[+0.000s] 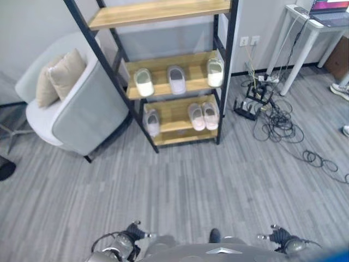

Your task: Arrange the slippers neatly on the shoe rack.

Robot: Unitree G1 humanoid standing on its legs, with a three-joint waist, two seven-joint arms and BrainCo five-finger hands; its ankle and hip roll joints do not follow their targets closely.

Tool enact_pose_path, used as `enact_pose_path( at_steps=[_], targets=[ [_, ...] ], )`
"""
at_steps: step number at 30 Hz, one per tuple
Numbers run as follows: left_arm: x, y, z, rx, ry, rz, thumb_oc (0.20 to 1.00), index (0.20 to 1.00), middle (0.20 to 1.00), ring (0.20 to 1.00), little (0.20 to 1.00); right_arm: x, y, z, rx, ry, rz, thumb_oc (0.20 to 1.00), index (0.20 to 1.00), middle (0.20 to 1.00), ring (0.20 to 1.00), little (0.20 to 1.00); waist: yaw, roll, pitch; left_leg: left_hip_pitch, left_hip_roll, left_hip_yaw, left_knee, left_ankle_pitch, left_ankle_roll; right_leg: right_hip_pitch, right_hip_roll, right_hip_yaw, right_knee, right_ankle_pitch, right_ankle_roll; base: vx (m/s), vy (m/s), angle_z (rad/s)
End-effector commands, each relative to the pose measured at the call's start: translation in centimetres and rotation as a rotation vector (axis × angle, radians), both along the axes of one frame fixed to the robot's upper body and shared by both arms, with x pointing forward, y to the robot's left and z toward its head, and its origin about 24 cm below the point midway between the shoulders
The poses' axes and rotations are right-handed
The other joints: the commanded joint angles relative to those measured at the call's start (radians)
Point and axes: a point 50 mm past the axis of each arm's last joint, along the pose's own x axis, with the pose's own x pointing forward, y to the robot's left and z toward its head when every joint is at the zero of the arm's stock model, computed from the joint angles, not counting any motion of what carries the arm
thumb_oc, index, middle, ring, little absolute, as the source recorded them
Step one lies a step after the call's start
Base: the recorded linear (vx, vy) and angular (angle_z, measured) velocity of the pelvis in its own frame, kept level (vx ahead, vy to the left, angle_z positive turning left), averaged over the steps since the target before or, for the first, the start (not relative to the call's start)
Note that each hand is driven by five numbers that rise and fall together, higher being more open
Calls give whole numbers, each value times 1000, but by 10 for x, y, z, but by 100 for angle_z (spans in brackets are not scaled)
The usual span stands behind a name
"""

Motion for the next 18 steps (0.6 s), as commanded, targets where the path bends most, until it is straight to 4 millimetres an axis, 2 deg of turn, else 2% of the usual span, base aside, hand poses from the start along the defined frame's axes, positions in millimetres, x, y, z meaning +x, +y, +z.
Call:
enact_pose_path(
  at_steps=[1,3,5,9,14,18],
  targets=[
    [-13,-7,-5,-4,42,-31,1000,1000,1000,1000,1000,8,-10,6,-37,-51,-5,1000,1000,1000,1000,1000,13,42,36,12,-57,26,-361,-14,46,10,-42,37,13,-48,181,224,20,4],
    [-16,-6,-6,0,51,-29,1000,1000,1000,1000,1000,11,-2,5,-28,-55,24,1000,1000,1000,1000,1000,43,48,31,-27,-75,22,-468,69,36,48,-10,42,1,-64,180,219,7,4],
    [-24,-1,-7,11,80,-7,1000,1000,1000,1000,1000,12,8,2,-21,-44,84,1000,1000,1000,1000,1000,56,39,17,0,-81,-3,-508,77,47,58,0,49,9,-77,182,174,19,-16],
    [-35,10,-7,32,110,64,1000,1000,1000,1000,1000,11,22,-2,13,-31,124,1000,1000,1000,1000,1000,61,15,-15,59,-94,-14,-529,61,65,73,-6,51,26,-88,190,221,84,-54],
    [-28,22,-2,45,75,121,1000,1000,1000,1000,1000,14,37,-5,58,-29,143,1000,1000,1000,1000,1000,85,-9,-34,101,-109,-22,-518,18,96,58,-19,38,145,-100,221,152,83,16],
    [-22,27,1,50,53,147,1000,1000,1000,1000,1000,24,43,-3,77,-58,156,1000,1000,1000,1000,1000,74,9,-19,141,-113,-37,-523,2,127,-46,-59,26,379,-6,292,104,91,29]
  ],
)
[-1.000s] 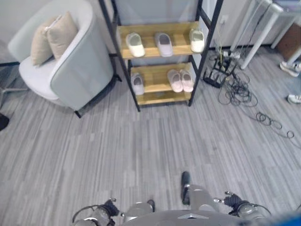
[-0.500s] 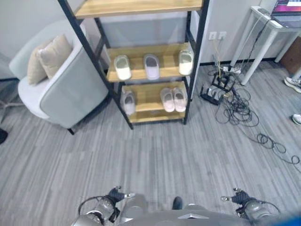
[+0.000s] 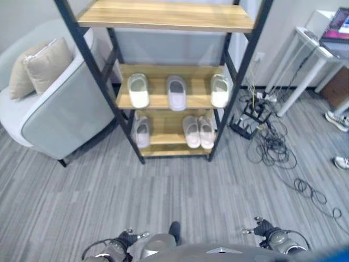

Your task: Arrange the slippers neatly on the shoe rack.

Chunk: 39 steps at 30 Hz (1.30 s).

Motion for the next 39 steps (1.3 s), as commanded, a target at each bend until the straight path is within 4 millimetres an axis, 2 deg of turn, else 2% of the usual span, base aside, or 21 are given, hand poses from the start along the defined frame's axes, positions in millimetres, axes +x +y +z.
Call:
enact_pose_path(
  at_steps=[1,4,6,10,12,14,15,18,20,21,22,24,25,27,28,29,34,35,37,38,39],
  targets=[
    [-2,11,2,19,-10,80,1000,1000,1000,1000,1000,15,3,6,19,-71,37,1000,1000,1000,1000,1000,-9,6,40,-9,4,2,123,-160,-28,-52,-78,-18,3,238,84,133,50,6],
    [-3,12,2,25,-4,70,1000,1000,1000,1000,1000,12,3,5,14,-63,43,1000,1000,1000,1000,1000,-23,24,46,42,6,-24,102,-175,-27,-91,-104,-38,-6,211,52,149,5,12],
    [-6,10,1,24,5,63,1000,1000,1000,1000,1000,10,4,5,16,-60,47,1000,1000,1000,1000,1000,-43,28,50,66,2,-42,96,-189,-34,-109,-82,-17,-120,195,27,169,-67,38],
    [-15,7,-2,16,39,47,1000,1000,1000,1000,1000,10,-5,7,-14,-67,53,1000,1000,1000,1000,1000,-65,28,48,92,2,-56,113,-221,-47,-111,-46,21,-239,202,23,180,-155,41],
    [-21,6,-3,14,50,51,1000,1000,1000,1000,1000,12,-11,10,-39,-83,61,1000,1000,1000,1000,1000,-62,31,29,97,5,-64,130,-234,-64,-61,-25,28,-286,186,-1,150,-221,41],
    [-13,2,-2,7,21,44,1000,1000,1000,1000,1000,26,-14,17,-56,-137,76,1000,1000,1000,1000,1000,-52,31,38,38,12,-67,253,-217,-111,-21,-14,19,-321,171,-28,26,-243,35],
    [-5,-1,-1,8,-4,22,1000,1000,1000,1000,1000,36,-15,22,-68,-179,82,1000,1000,1000,1000,1000,-50,31,53,-21,23,-38,338,-195,-127,-8,-20,7,-319,159,-38,-7,-150,40],
    [5,-9,-1,-1,-42,1,1000,1000,1000,1000,1000,51,-14,31,-86,-249,104,1000,1000,1000,1000,1000,-48,30,57,-60,75,33,302,-203,-120,17,-29,-20,-326,132,-46,66,-22,25],
    [8,-12,-1,-6,-60,5,1000,1000,1000,1000,1000,59,-13,36,-89,-295,113,1000,1000,1000,1000,1000,-46,28,58,-79,100,40,256,-171,-124,31,-34,-30,-325,124,-44,116,13,28],
    [8,-4,2,6,-56,11,1000,1000,1000,1000,1000,93,-59,76,-149,-402,57,1000,1000,1000,1000,1000,-45,16,55,-97,119,38,245,-141,-137,38,-36,-38,-323,117,-45,111,18,17],
    [11,-2,3,3,-78,24,1000,1000,1000,1000,1000,80,-44,71,-120,-447,119,1000,1000,1000,1000,1000,-57,16,58,-92,142,48,217,-121,-139,39,-36,-34,-319,112,-43,108,50,21],
    [6,-1,2,-1,-88,64,1000,1000,1000,1000,1000,65,-26,63,-93,-455,178,1000,1000,1000,1000,1000,-69,24,66,-86,178,51,178,-89,-149,41,-38,-21,-310,102,-39,114,162,6],
    [1,0,1,17,-81,93,1000,1000,1000,1000,1000,63,-13,63,-78,-471,231,1000,1000,1000,1000,1000,-76,28,76,-97,221,26,150,-52,-161,39,-43,-5,-295,90,-34,98,175,-34],
    [-1,0,1,22,-80,98,1000,1000,1000,1000,1000,62,-9,62,-69,-476,243,1000,1000,1000,1000,1000,-75,30,78,-103,235,11,134,-34,-164,42,-45,0,-291,85,-32,137,191,-39],
    [-7,0,-1,30,-65,118,1000,1000,1000,1000,1000,63,-4,66,-55,-504,260,1000,1000,1000,1000,1000,-71,32,82,-121,266,-10,89,8,-175,57,-50,6,-289,76,-24,218,285,-7],
    [-10,1,-1,33,-56,128,1000,1000,1000,1000,1000,64,-3,69,-51,-519,264,1000,1000,1000,1000,1000,-71,31,84,-126,274,-4,76,19,-178,66,-55,7,-290,74,-18,173,227,1],
    [-26,0,-5,45,-2,133,1000,1000,1000,1000,1000,63,-2,76,-36,-561,265,1000,1000,1000,1000,1000,-72,30,59,-104,278,44,58,3,-192,87,-88,9,-318,97,11,157,267,-13],
    [-27,-1,-5,41,-1,130,1000,1000,1000,1000,1000,63,-1,78,-22,-570,255,1000,1000,1000,1000,1000,-71,22,52,-111,250,45,93,-26,-186,94,-121,15,-334,124,32,163,323,-3],
    [-27,1,-5,43,-5,133,1000,1000,1000,1000,1000,63,-2,78,-20,-575,248,1000,1000,1000,1000,1000,-67,16,48,-109,236,53,108,-47,-178,93,-137,23,-337,135,40,149,330,4],
    [-22,3,-3,45,-21,134,1000,1000,1000,1000,1000,63,-1,77,-11,-569,238,1000,1000,1000,1000,1000,-62,6,45,-103,210,65,125,-82,-158,83,-163,27,-324,154,57,143,332,13],
    [-22,3,-3,46,-21,134,1000,1000,1000,1000,1000,63,-1,77,-11,-570,238,1000,1000,1000,1000,1000,-61,5,45,-104,210,66,127,-83,-157,82,-164,28,-324,154,58,138,331,-3]
  ],
)
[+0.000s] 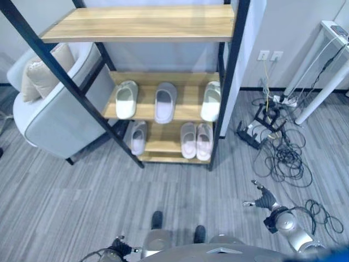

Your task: Arrange the slippers neatly on the shoe rack.

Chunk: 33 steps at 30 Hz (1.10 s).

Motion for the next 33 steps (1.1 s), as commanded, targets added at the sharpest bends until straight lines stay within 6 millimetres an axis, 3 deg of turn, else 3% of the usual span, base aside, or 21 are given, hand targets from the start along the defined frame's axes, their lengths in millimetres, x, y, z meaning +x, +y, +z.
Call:
enact_pose_path(
  at_steps=[1,2,3,4,7,8,10,11,12,16,18,21,22,23,26,28,30,33],
  targets=[
    [9,2,2,6,-29,-25,1000,1000,1000,1000,1000,11,9,11,34,-79,39,1000,1000,1000,1000,1000,28,-33,-17,-52,-30,33,107,-139,70,54,-258,45,102,-20,181,97,321,-8],
    [18,5,5,17,-51,-38,1000,1000,1000,1000,1000,12,11,10,41,-70,35,1000,1000,1000,1000,1000,30,-39,-11,-47,-61,43,114,-160,95,23,-284,50,170,29,195,96,322,-24],
    [18,5,5,17,-51,-38,1000,1000,1000,1000,1000,12,11,10,41,-70,35,1000,1000,1000,1000,1000,31,-40,-12,-49,-62,45,115,-161,96,19,-286,52,174,28,196,83,406,-6],
    [25,10,8,34,-74,-43,1000,1000,1000,1000,1000,15,14,10,51,-73,30,1000,1000,1000,1000,1000,25,-40,5,-34,-90,51,123,-177,119,-27,-318,61,268,118,201,28,200,-5],
    [30,11,10,37,-88,-51,1000,1000,1000,1000,1000,16,14,9,54,-74,22,1000,1000,1000,1000,1000,25,-36,9,-34,-97,55,122,-181,129,-48,-322,60,297,142,200,33,188,-9],
    [32,13,11,39,-94,-55,1000,1000,1000,1000,1000,17,16,9,56,-76,23,1000,1000,1000,1000,1000,28,-27,12,-28,-101,56,119,-186,137,-57,-328,42,325,138,193,105,206,1],
    [39,14,13,44,-117,-61,1000,1000,1000,1000,1000,16,18,6,60,-63,28,1000,1000,1000,1000,1000,14,-12,18,8,-124,45,106,-198,151,-91,-276,37,353,88,170,189,235,3],
    [40,14,13,38,-118,-63,1000,1000,1000,1000,1000,15,20,6,61,-59,39,1000,1000,1000,1000,1000,8,-9,17,27,-138,40,101,-207,155,-94,-214,24,307,12,150,190,90,19],
    [37,12,12,30,-105,-61,1000,1000,1000,1000,1000,15,22,5,55,-54,57,1000,1000,1000,1000,1000,6,-10,19,44,-146,40,98,-212,155,-101,-173,2,271,-9,145,143,45,31],
    [32,10,10,20,-86,-69,1000,1000,1000,1000,1000,18,27,7,55,-72,88,1000,1000,1000,1000,1000,3,-11,19,63,-159,41,99,-218,148,-116,-139,-37,220,-16,139,58,-39,0],
    [29,7,8,20,-71,-106,1000,1000,1000,1000,1000,18,33,9,59,-81,124,1000,1000,1000,1000,1000,3,-20,16,57,-170,37,135,-226,136,-67,-118,-16,156,-35,117,44,-81,-1],
    [29,0,7,1,-83,-96,1000,1000,1000,1000,1000,24,36,17,43,-123,181,1000,1000,1000,1000,1000,27,-26,36,-10,-171,39,291,-207,92,-33,-116,-11,129,-43,92,-35,-45,5],
    [30,-5,6,-8,-90,-97,1000,1000,1000,1000,1000,28,35,22,16,-142,211,1000,1000,1000,1000,1000,40,-22,50,-63,-163,18,370,-181,71,-24,-116,-13,125,-49,80,-70,4,-6],
    [30,-5,5,-8,-90,-97,1000,1000,1000,1000,1000,28,34,22,15,-142,211,1000,1000,1000,1000,1000,39,-21,49,-65,-163,17,373,-182,71,-25,-115,-14,126,-49,80,-29,39,-16],
    [23,-7,3,-9,-76,-78,1000,1000,1000,1000,1000,31,32,27,7,-165,218,1000,1000,1000,1000,1000,42,-29,32,-53,-86,37,276,-203,76,-5,-130,-20,100,-63,90,72,109,-9],
    [23,-7,3,-9,-76,-78,1000,1000,1000,1000,1000,31,32,27,7,-165,218,1000,1000,1000,1000,1000,43,-30,33,-49,-86,38,271,-201,75,-3,-131,-19,99,-63,90,66,115,-4],
    [23,-1,5,24,-81,-65,1000,1000,1000,1000,1000,34,33,32,11,-190,231,1000,1000,1000,1000,1000,53,-30,25,-53,28,-42,106,-88,46,15,-151,-16,92,-76,109,168,373,13],
    [27,-3,5,31,-82,-89,1000,1000,1000,1000,1000,34,34,39,21,-223,240,1000,1000,1000,1000,1000,43,-27,19,-37,70,-7,56,-64,32,33,-171,-30,75,-74,122,89,248,8]
  ],
)
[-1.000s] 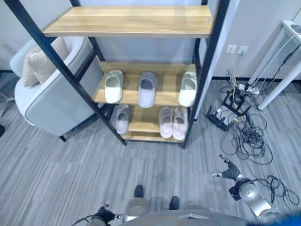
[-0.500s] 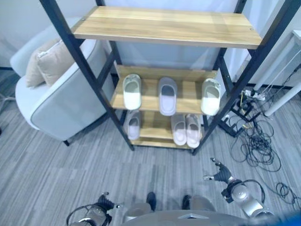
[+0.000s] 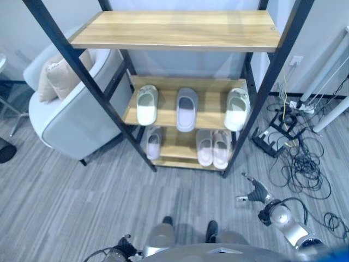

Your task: Arrange the slippers neatly on the shoe rack.

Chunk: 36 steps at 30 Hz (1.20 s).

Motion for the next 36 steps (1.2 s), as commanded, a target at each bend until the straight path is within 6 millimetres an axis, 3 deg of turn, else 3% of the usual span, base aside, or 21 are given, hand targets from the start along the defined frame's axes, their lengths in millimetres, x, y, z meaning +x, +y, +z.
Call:
enact_pose_path(
  at_steps=[1,4,6,11,14,21,25,31,32,36],
  targets=[
    [15,-2,3,10,-62,-43,1000,1000,1000,1000,1000,13,9,25,56,-149,53,1000,1000,1000,1000,1000,-12,-26,-14,-23,28,34,17,3,19,138,-79,-3,-42,-54,147,132,360,2],
    [11,-4,2,8,-43,-75,1000,1000,1000,1000,1000,13,5,30,69,-172,28,1000,1000,1000,1000,1000,-18,-22,-29,-6,5,41,7,-16,17,143,-108,-1,-49,-31,167,113,308,4],
    [11,2,4,17,-53,-59,1000,1000,1000,1000,1000,21,6,50,164,-275,-37,1000,1000,1000,1000,1000,-19,-31,-32,-9,-65,67,36,-70,45,114,-175,21,-46,18,208,111,541,1],
    [10,5,5,18,-61,-37,1000,1000,1000,1000,1000,34,12,74,199,-395,-15,1000,1000,1000,1000,1000,-10,-33,-23,-11,-108,88,46,-102,77,85,-215,21,-21,53,227,3,201,-10],
    [5,9,5,18,-49,-24,1000,1000,1000,1000,1000,45,28,105,266,-520,49,1000,1000,1000,1000,1000,4,-31,-5,-11,-141,110,71,-132,104,67,-254,-12,14,100,237,16,160,-10],
    [-1,8,3,2,-32,-25,1000,1000,1000,1000,1000,43,37,139,355,-657,105,1000,1000,1000,1000,1000,14,-36,-17,-28,-159,97,82,-139,109,88,-254,-13,-37,110,241,27,26,4],
    [-8,1,0,-16,-3,-58,1000,1000,1000,1000,1000,51,35,152,268,-727,116,1000,1000,1000,1000,1000,31,-43,-30,-34,-160,90,78,-143,110,96,-252,-30,-67,111,247,16,-6,0],
    [-4,-8,-2,-36,1,-131,1000,1000,1000,1000,1000,81,8,165,81,-808,-18,1000,1000,1000,1000,1000,62,-49,-24,-63,-170,72,104,-154,114,100,-251,-48,-75,104,248,-2,-3,6],
    [-3,-8,-1,-33,3,-143,1000,1000,1000,1000,1000,90,-4,163,26,-798,-77,1000,1000,1000,1000,1000,74,-51,-21,-74,-173,66,110,-156,114,99,-251,-56,-76,107,248,-1,-13,9],
    [1,-7,0,-28,1,-157,1000,1000,1000,1000,1000,105,-16,167,0,-809,-148,1000,1000,1000,1000,1000,88,-52,-12,-94,-179,56,119,-156,114,94,-252,-64,-78,108,248,-9,-5,11]
  ],
)
